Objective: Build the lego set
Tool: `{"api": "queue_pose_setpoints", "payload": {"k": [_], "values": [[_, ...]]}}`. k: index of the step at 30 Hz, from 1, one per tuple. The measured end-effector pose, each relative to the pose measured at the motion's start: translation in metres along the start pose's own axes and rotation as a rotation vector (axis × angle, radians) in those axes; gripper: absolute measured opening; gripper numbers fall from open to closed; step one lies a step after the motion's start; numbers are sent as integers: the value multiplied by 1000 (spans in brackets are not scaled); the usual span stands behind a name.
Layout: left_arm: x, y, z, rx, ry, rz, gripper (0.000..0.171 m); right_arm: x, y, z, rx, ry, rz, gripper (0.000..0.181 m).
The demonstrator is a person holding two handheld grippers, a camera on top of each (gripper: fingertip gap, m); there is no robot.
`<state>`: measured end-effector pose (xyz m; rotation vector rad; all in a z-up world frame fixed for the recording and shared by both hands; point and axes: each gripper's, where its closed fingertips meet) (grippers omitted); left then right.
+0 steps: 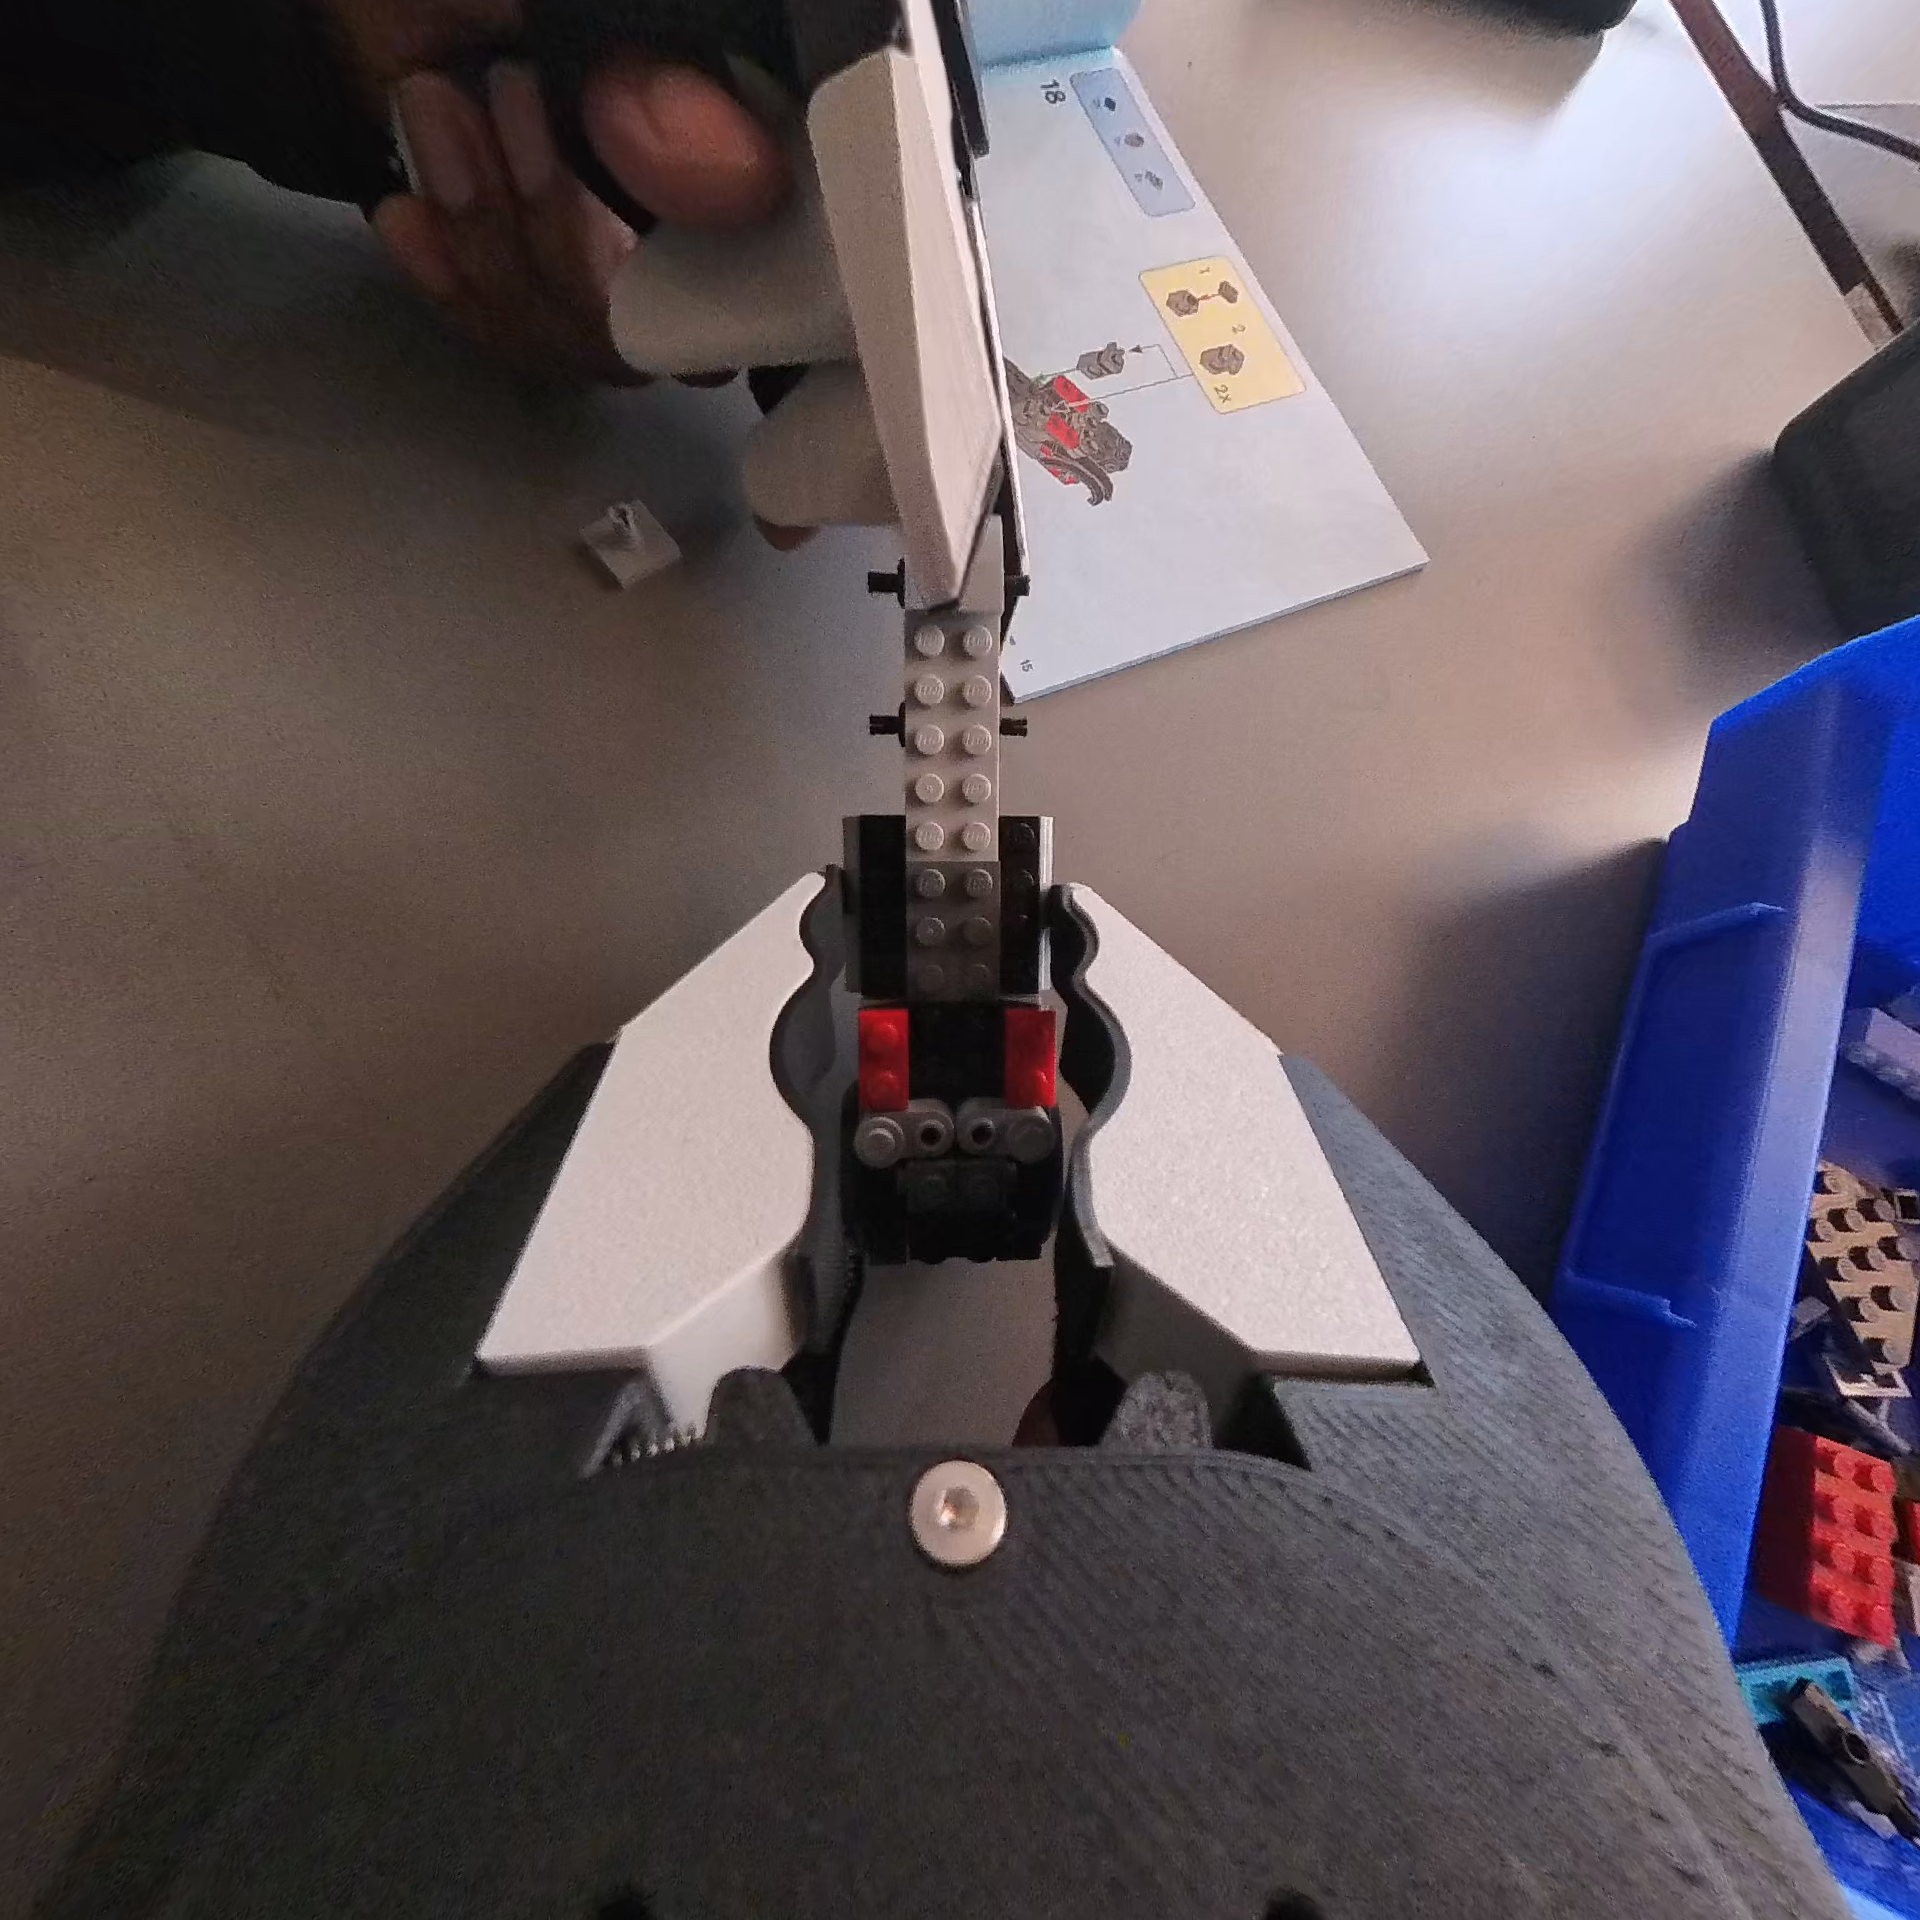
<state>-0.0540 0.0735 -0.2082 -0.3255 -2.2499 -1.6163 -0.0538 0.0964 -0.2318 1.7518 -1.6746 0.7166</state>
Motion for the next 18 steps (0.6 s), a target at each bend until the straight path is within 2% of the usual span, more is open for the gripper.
{"api": "queue_pose_setpoints", "payload": {"k": [3,18], "values": [[1,1,0,-4,9,6,25,1,0,0,-5,1,-3,41],[6,4,-2,14,48,73,23,5,6,-3,-35,31,2,41]]}}
Point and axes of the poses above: each gripper's, where its closed fingertips meet, z out along the fingers, x out of its top, y = z × x across the jaws, and after that the axes turned 7 degrees about x, right-handed
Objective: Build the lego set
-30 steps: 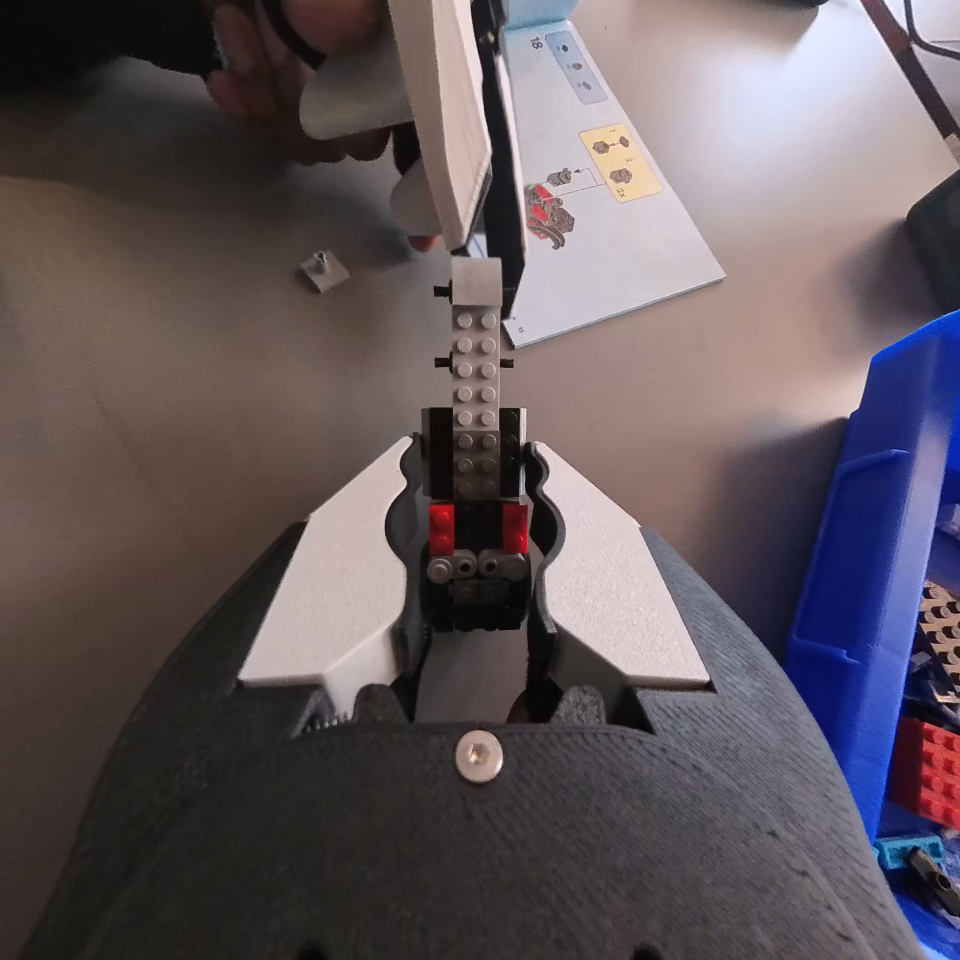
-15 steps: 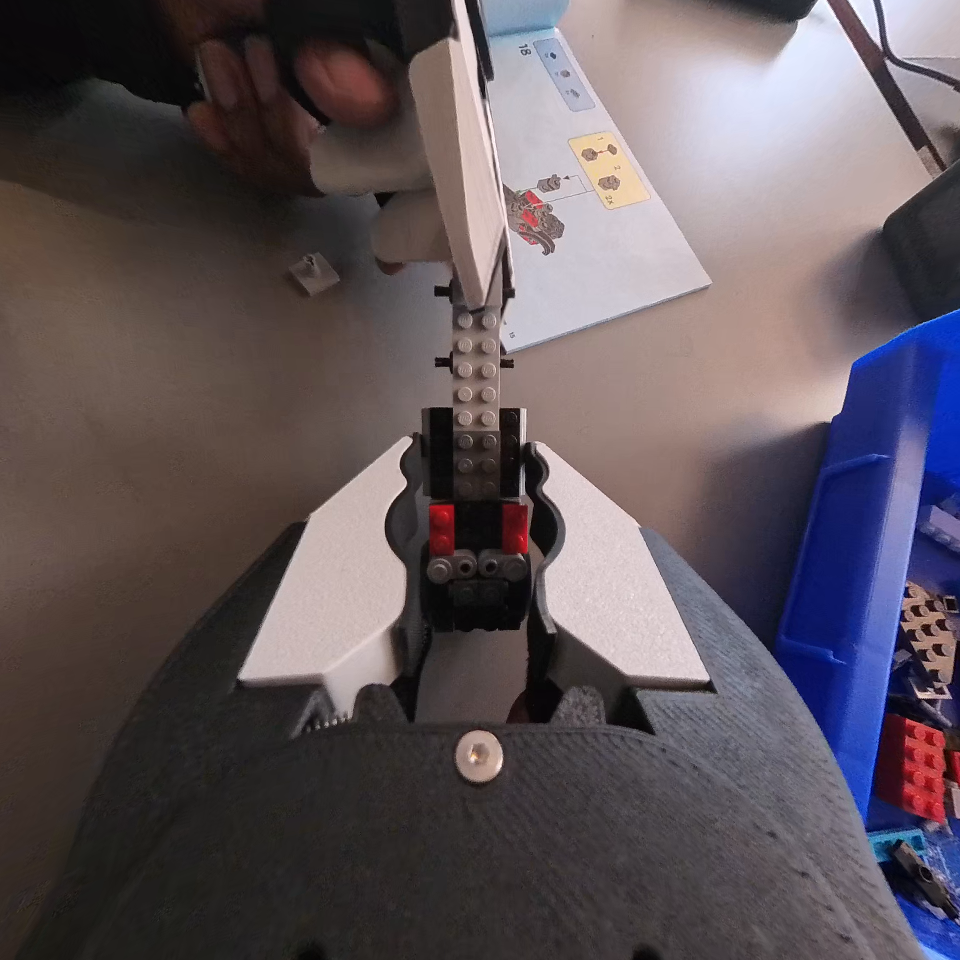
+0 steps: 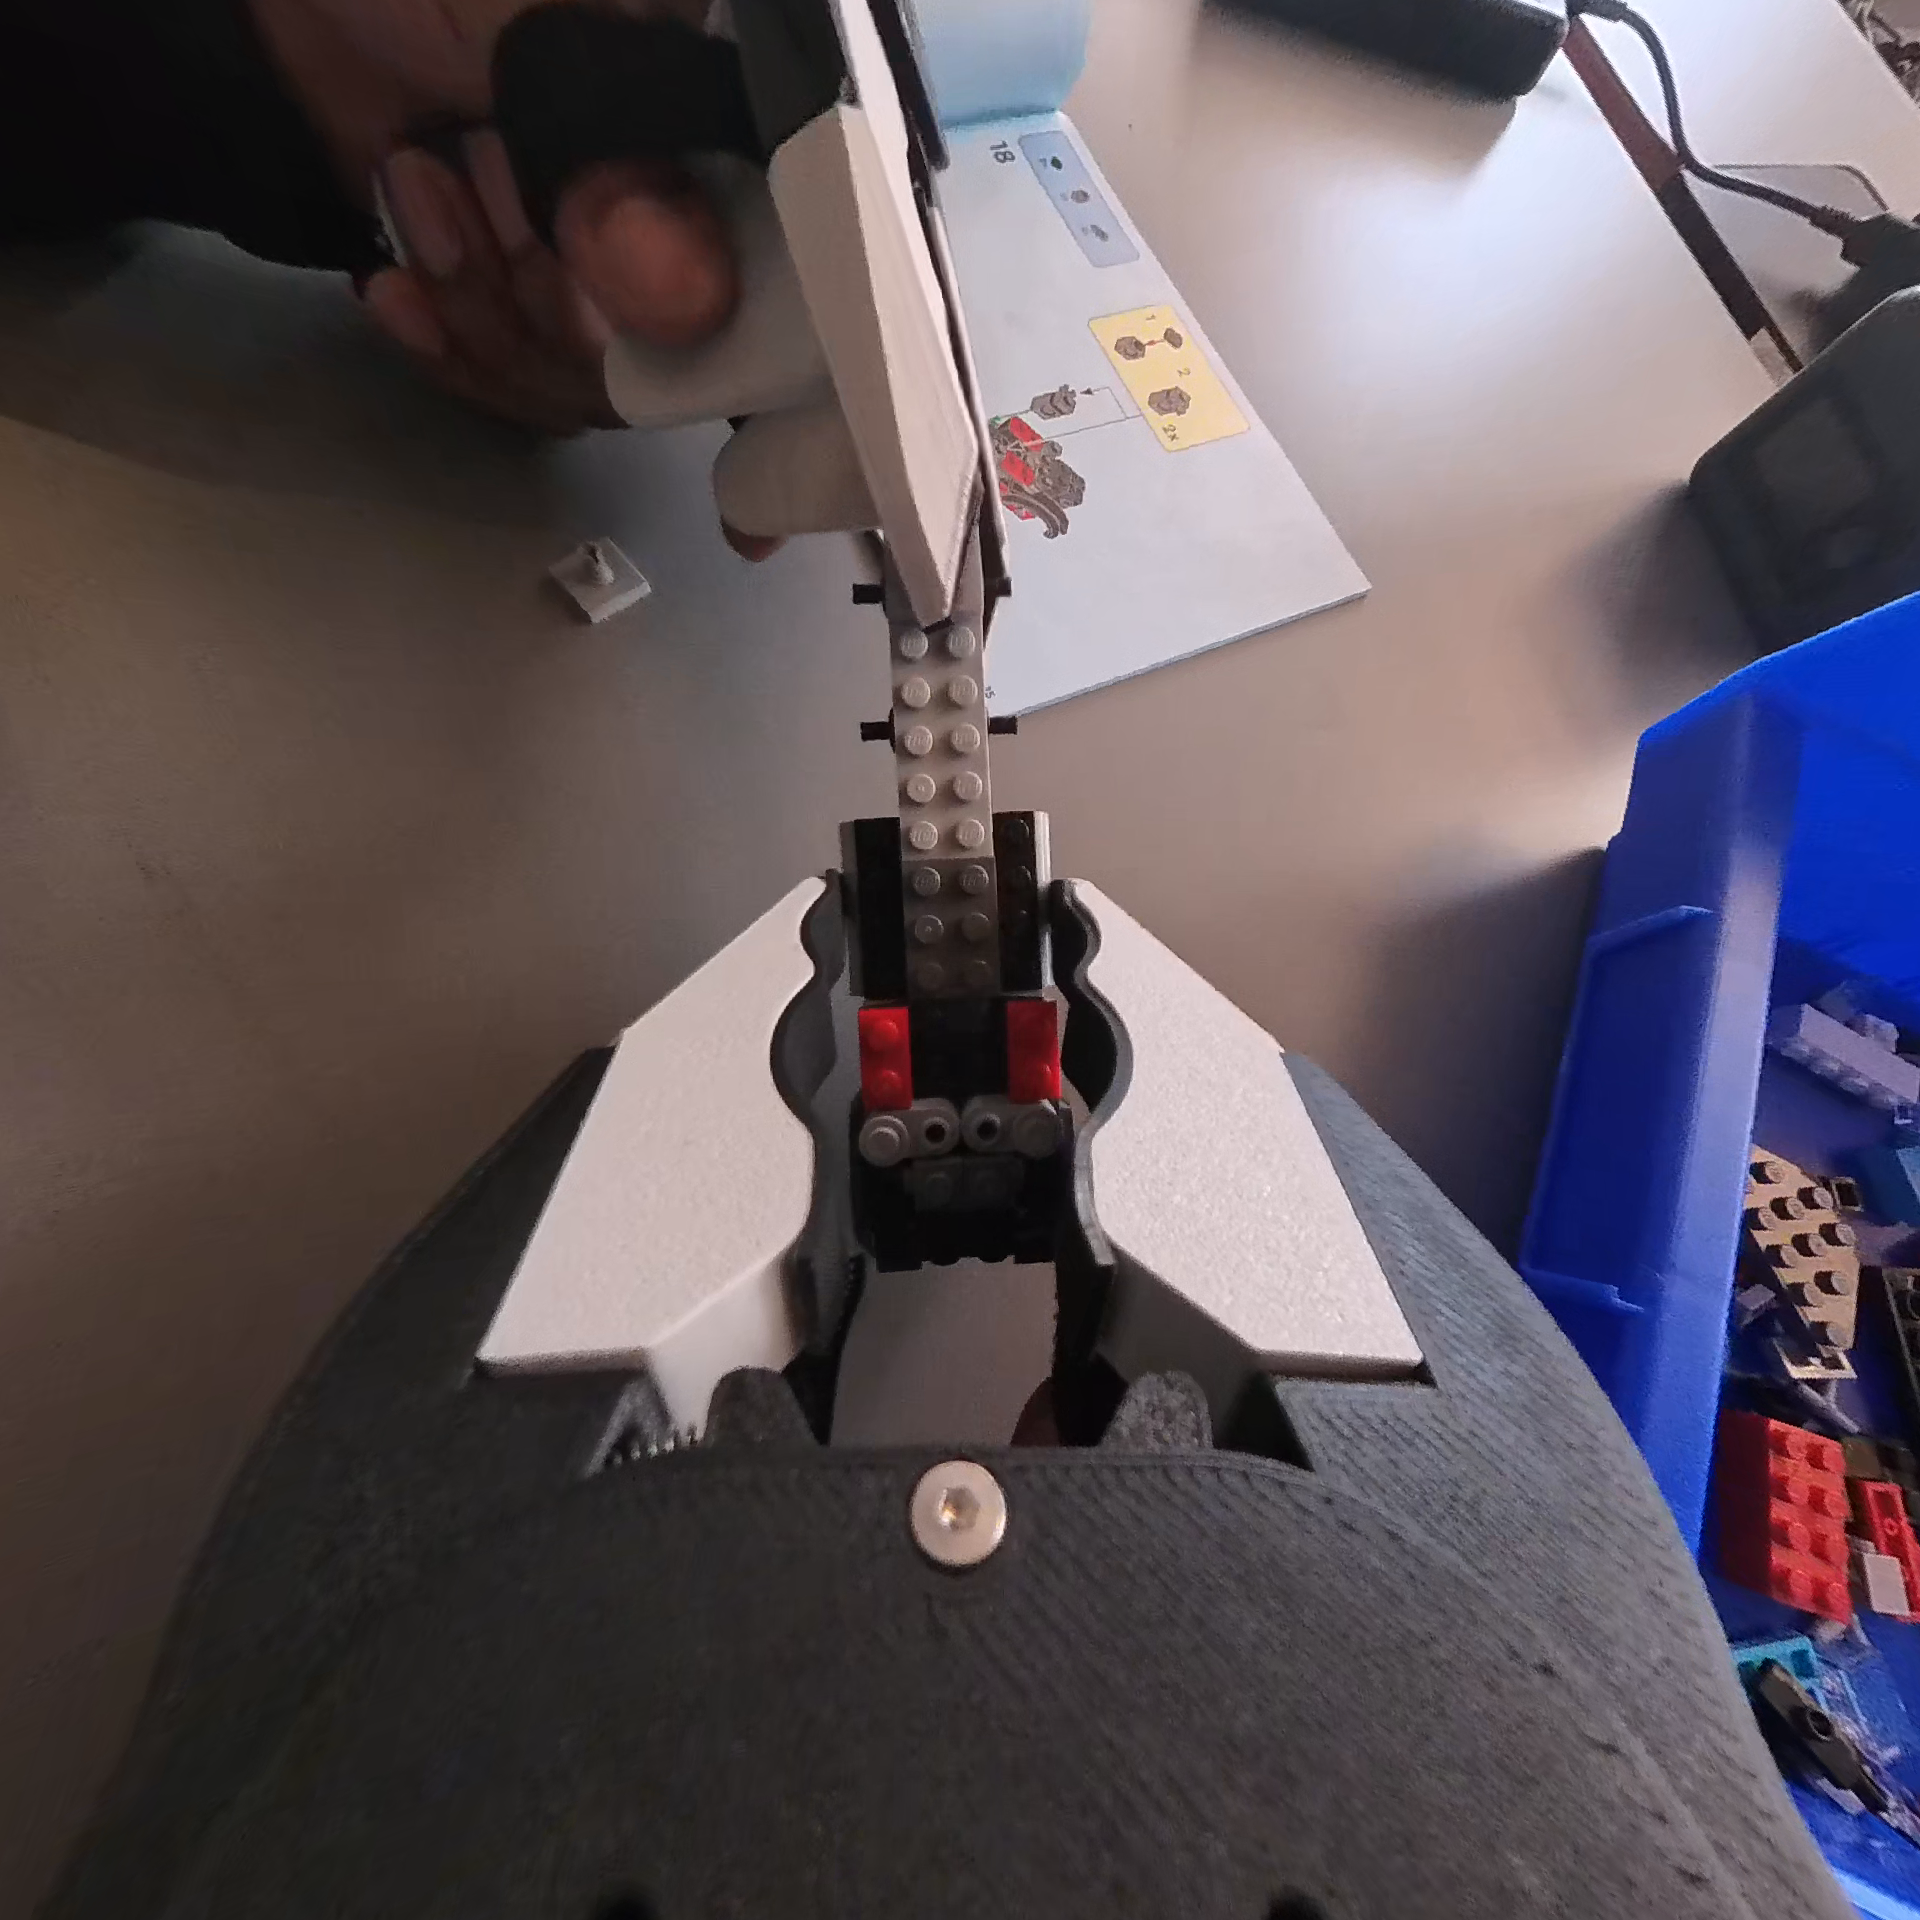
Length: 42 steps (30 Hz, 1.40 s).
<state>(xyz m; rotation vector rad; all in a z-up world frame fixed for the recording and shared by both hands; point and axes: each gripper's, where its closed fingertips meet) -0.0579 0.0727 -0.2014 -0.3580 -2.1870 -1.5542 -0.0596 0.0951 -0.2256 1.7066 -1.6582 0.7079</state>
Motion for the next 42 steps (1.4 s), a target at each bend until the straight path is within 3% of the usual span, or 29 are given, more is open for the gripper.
{"api": "queue_pose_setpoints", "payload": {"k": [12,20,26,36,42], "values": [[3,4,-1,9,19,60,21,5,2,-3,3,40,30,37],[-6,31,0,-41,-31,326,21,20,-11,-14,106,132,68,52],[-18,44,3,-73,-71,479,21,36,-31,-18,251,220,118,52],[-28,56,3,-109,-87,607,21,45,-46,-22,353,280,131,21],[-28,55,2,-111,-90,577,21,46,-47,-21,352,286,119,20]]}}
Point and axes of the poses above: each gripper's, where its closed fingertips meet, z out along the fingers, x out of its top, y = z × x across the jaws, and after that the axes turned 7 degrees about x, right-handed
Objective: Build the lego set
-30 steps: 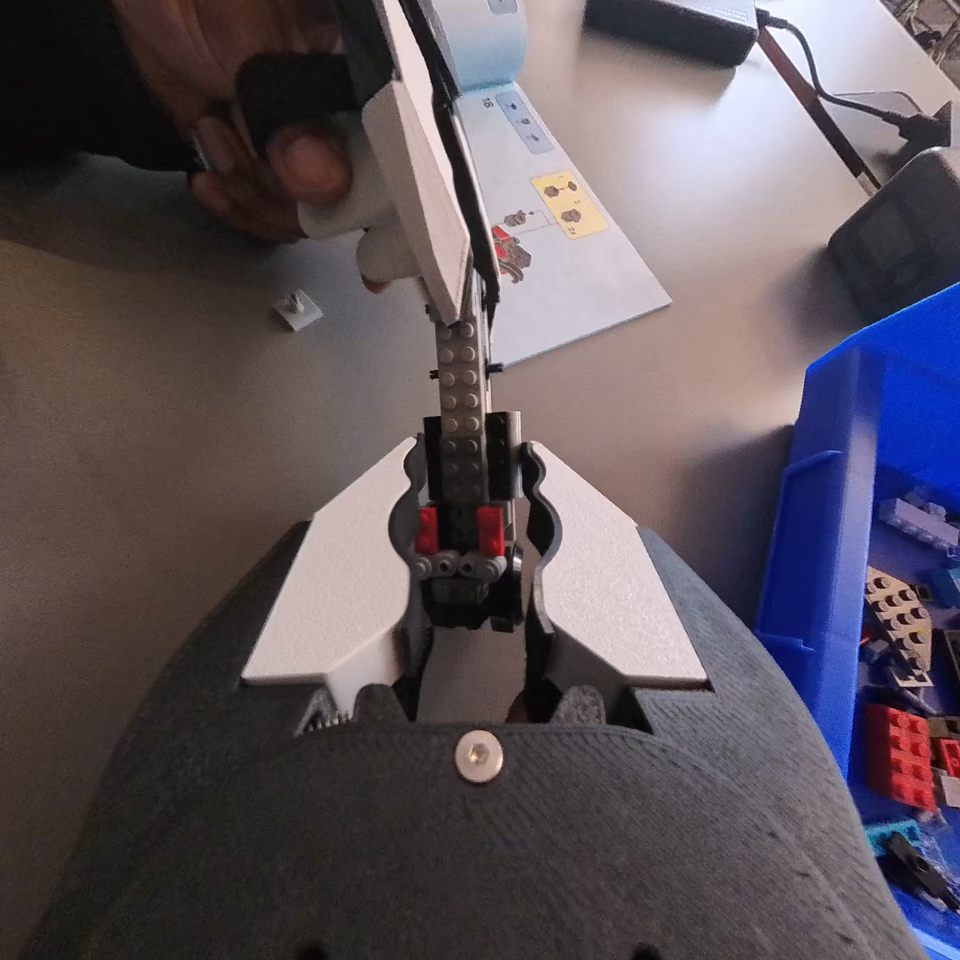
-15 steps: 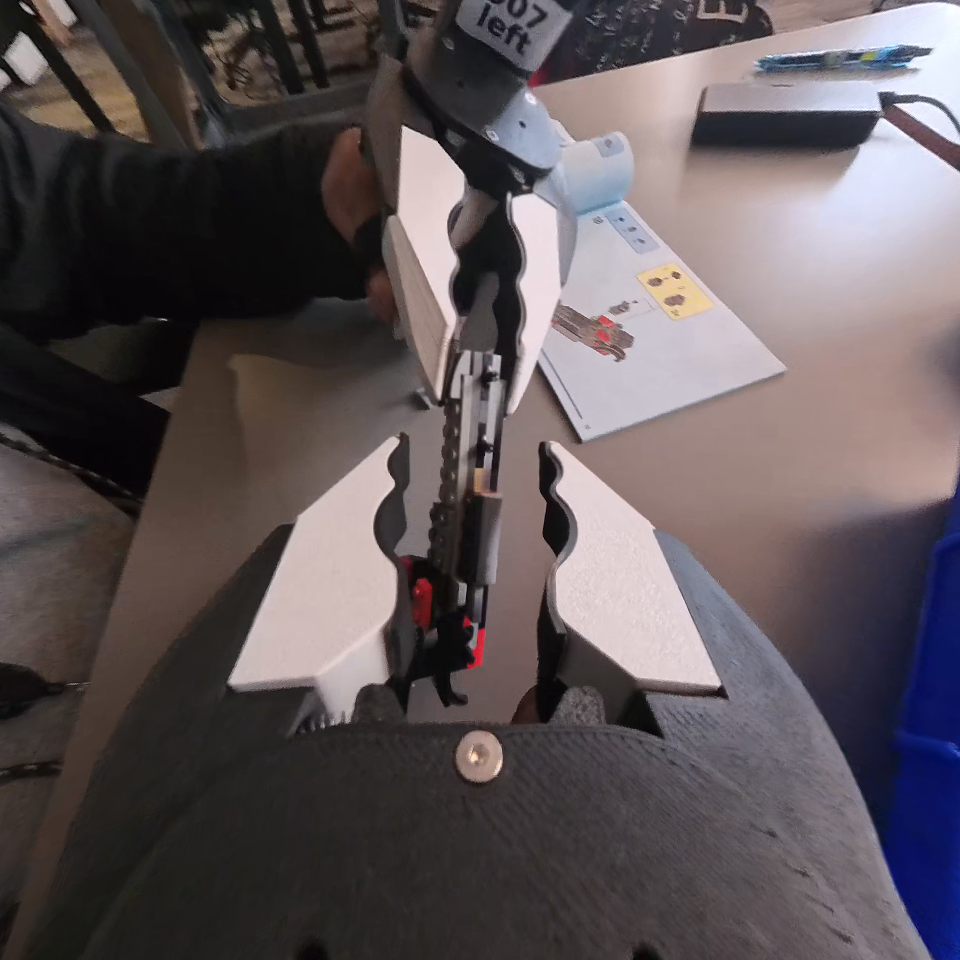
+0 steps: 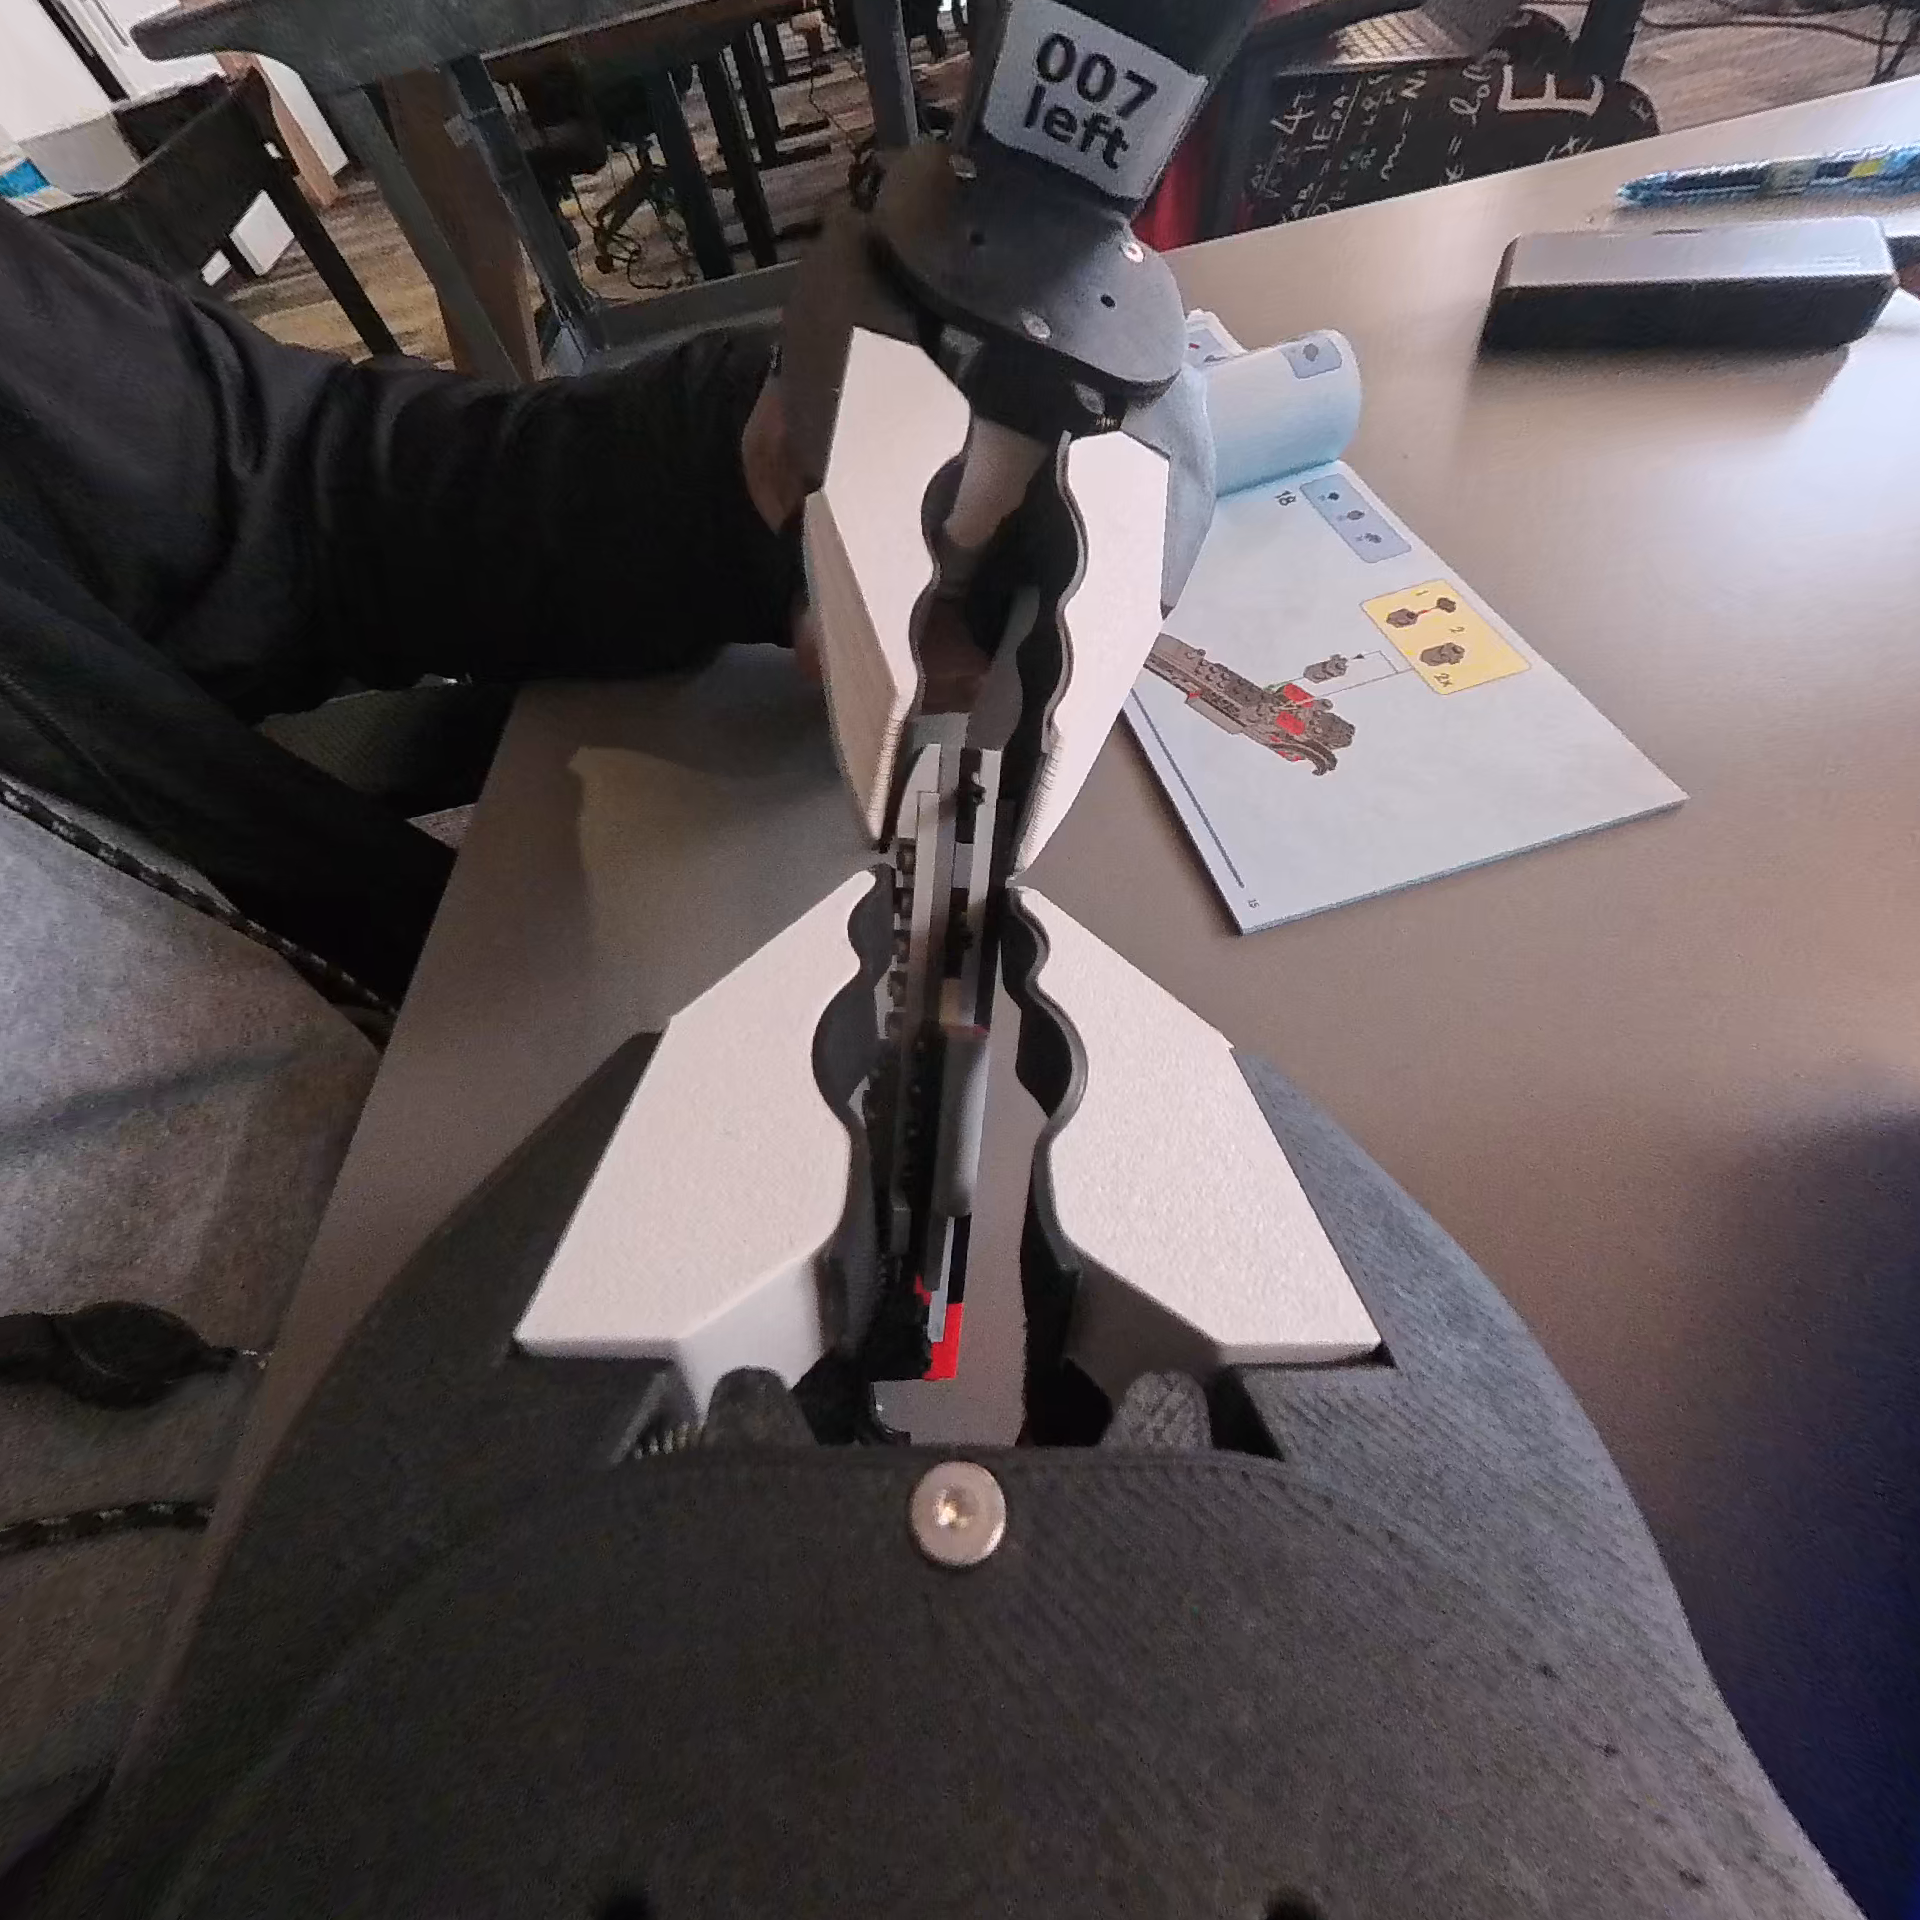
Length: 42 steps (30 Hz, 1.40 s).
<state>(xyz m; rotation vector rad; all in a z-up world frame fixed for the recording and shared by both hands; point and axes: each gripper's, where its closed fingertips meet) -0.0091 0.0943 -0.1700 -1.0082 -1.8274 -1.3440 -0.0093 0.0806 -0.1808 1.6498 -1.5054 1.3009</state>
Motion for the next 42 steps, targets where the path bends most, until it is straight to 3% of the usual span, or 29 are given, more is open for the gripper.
{"api": "queue_pose_setpoints", "payload": {"k": [14,17,21,28,33,37,42], "values": [[7,-2,-3,-8,42,-36,21,6,5,-1,-19,41,8,20],[19,-3,-9,12,104,-25,50,11,11,-6,-51,73,18,20],[35,-7,-18,51,199,-18,57,24,16,-16,-61,168,47,19],[30,-14,-10,120,183,44,55,53,13,-29,-41,361,43,19],[35,-6,-1,84,223,66,49,68,8,-35,6,500,66,19],[38,5,2,58,246,106,24,71,7,-31,7,537,57,19],[38,-1,1,139,229,157,20,69,9,-31,21,547,73,20]]}}
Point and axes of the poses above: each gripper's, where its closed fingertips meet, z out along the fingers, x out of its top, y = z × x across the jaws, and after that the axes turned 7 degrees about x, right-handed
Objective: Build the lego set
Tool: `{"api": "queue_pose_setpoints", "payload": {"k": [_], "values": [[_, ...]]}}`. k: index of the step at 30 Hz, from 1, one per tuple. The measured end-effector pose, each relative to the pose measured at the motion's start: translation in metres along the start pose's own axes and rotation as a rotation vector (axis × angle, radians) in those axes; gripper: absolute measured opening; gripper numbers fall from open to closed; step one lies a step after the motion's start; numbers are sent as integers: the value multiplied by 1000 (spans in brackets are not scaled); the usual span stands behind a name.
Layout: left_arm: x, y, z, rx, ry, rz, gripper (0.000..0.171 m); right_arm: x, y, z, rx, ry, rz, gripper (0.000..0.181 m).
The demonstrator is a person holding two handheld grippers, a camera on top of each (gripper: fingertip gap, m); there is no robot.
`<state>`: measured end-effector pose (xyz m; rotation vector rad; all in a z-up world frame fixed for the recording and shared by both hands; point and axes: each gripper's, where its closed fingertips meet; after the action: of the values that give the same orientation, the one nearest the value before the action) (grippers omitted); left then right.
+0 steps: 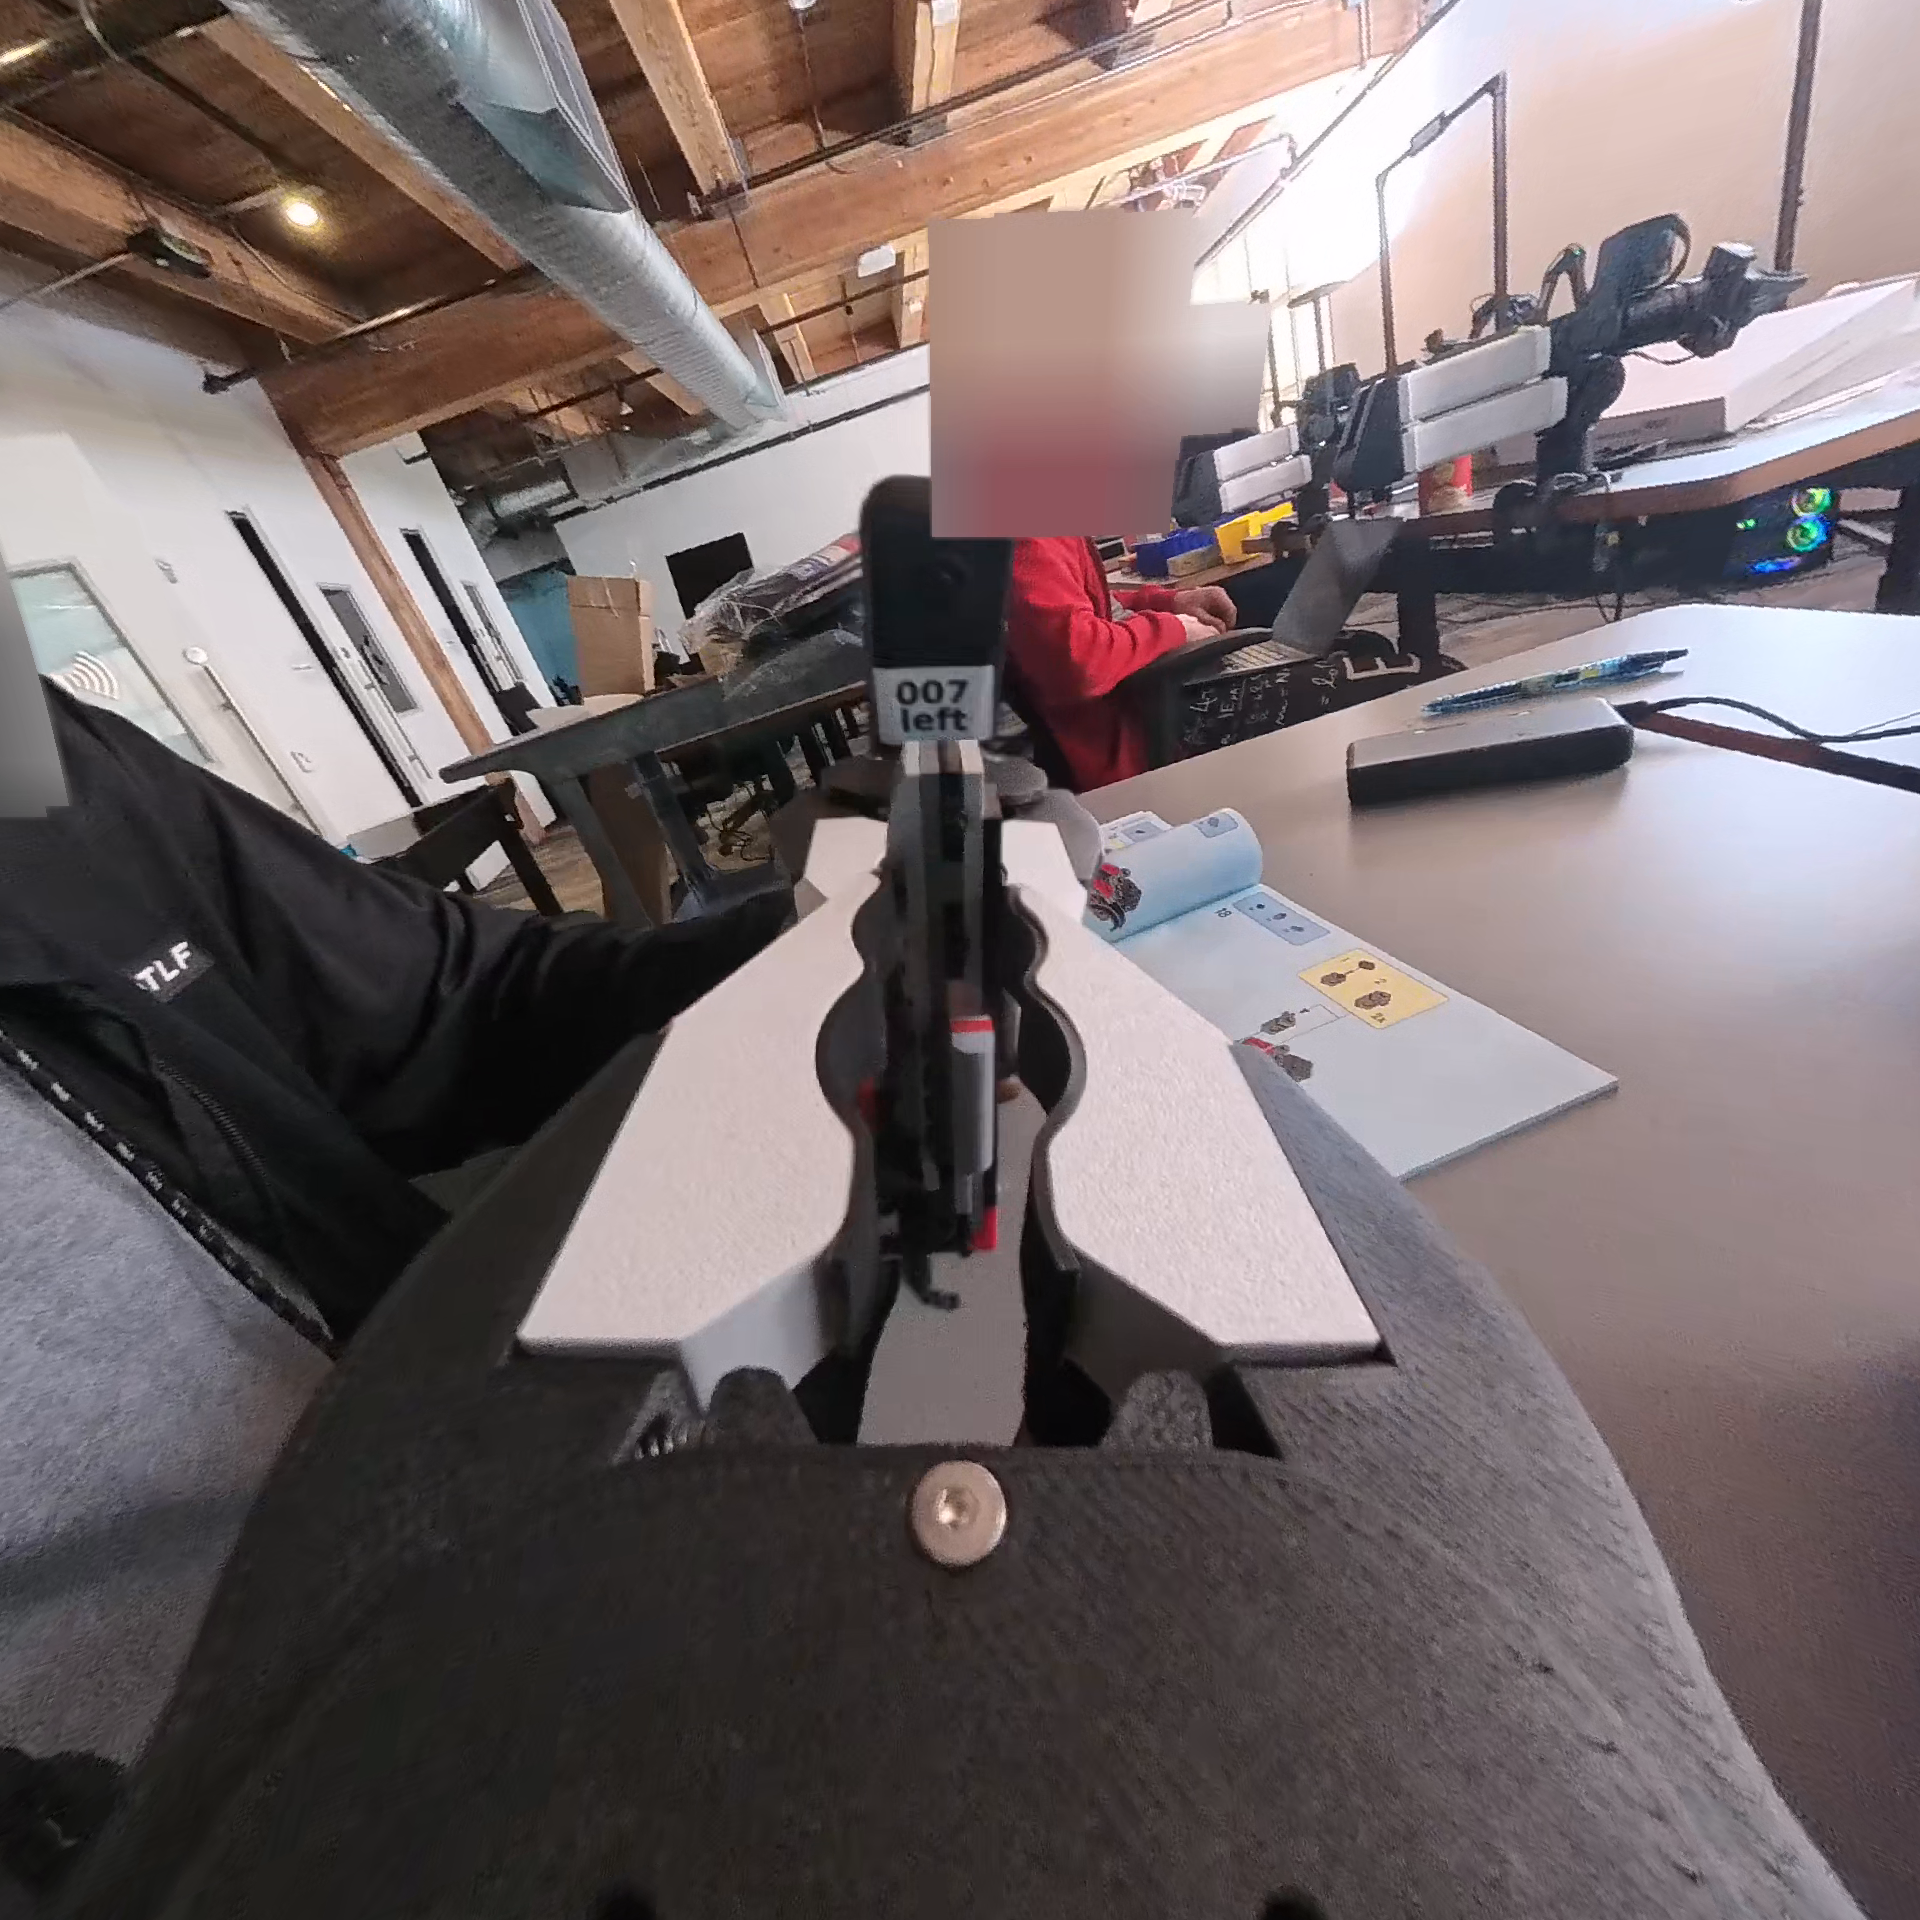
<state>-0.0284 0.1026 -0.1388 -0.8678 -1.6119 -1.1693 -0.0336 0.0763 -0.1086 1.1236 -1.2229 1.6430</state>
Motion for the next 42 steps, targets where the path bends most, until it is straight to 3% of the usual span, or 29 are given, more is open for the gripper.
{"api": "queue_pose_setpoints", "payload": {"k": [6,23,34,39,42], "values": [[-2,-19,-9,193,-80,161,21,1,5,-5,-14,-12,-26,52],[-25,-13,-7,239,-260,283,21,1,-2,-6,31,6,-99,21],[-24,-5,-7,197,-252,258,21,3,-6,-6,32,9,-170,19],[-24,-6,-6,198,-251,242,21,3,-5,-7,48,23,-122,20],[-25,-7,-6,198,-250,241,21,1,-7,-7,66,22,-103,34]]}}
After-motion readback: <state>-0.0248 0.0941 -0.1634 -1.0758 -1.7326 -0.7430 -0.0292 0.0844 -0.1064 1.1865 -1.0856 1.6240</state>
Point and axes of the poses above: each gripper's, where its closed fingertips meet, z out along the fingers, x out of its top, y = z × x across the jaws, and after that the axes turned 7 degrees about x, right-handed
